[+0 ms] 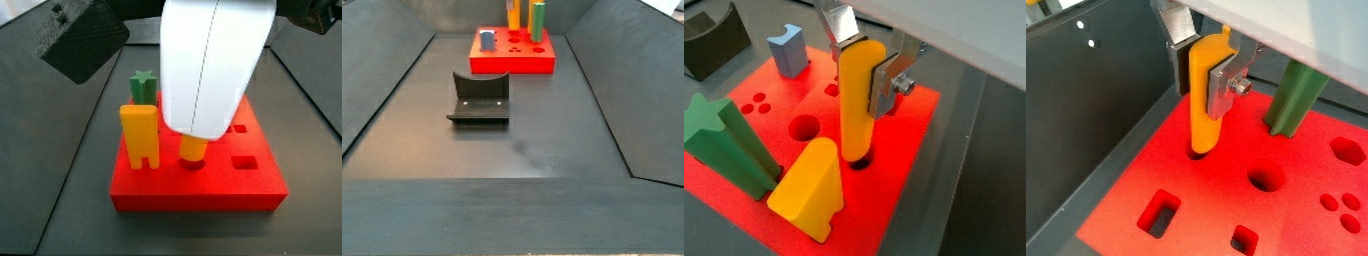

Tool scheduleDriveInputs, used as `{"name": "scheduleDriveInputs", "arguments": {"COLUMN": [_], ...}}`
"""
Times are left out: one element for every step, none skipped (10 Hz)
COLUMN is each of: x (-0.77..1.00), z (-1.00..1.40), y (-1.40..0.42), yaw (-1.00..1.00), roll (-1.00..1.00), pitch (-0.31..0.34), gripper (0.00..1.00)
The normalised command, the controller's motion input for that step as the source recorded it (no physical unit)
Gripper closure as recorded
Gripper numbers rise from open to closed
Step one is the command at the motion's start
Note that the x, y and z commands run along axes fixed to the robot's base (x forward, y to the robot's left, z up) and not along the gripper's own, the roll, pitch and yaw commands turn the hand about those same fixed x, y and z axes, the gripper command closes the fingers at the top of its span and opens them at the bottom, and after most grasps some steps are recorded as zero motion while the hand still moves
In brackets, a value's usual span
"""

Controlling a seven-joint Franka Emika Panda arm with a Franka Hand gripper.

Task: Pick up the oval object. Move up. Move to above the board. Insert the oval object.
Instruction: Insert the oval object.

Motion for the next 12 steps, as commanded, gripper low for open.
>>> {"name": "scheduleDriveInputs", "arguments": {"x": [0.00,0.00,0.00,0.00,0.00,0.00,0.00,0.03,0.04,0.20,0.29,0.12], "z": [-0.10,-0.13,-0.17,-0.18,-0.16,-0.16,-0.15,-0.13,-0.13,-0.18,-0.18,-0.20], "y": [-0.03,-0.05,-0.05,-0.03,-0.03,-0.01,-0.01,0.00,-0.03,-0.02,0.00,0.00], "yaw": [0.00,0.00,0.00,0.00,0.00,0.00,0.00,0.00,0.03,0.12,0.08,0.06], "roll": [0.00,0.01,0.01,0.01,0.01,0.00,0.00,0.00,0.01,0.00,0.00,0.00], "pitch": [-0.074,-0.104,-0.139,-0.126,-0.100,-0.096,-0.101,-0.104,-0.081,-0.083,-0.114,-0.074], "gripper": [1.00,1.00,1.00,1.00,1.00,1.00,1.00,1.00,1.00,1.00,1.00,1.00]}}
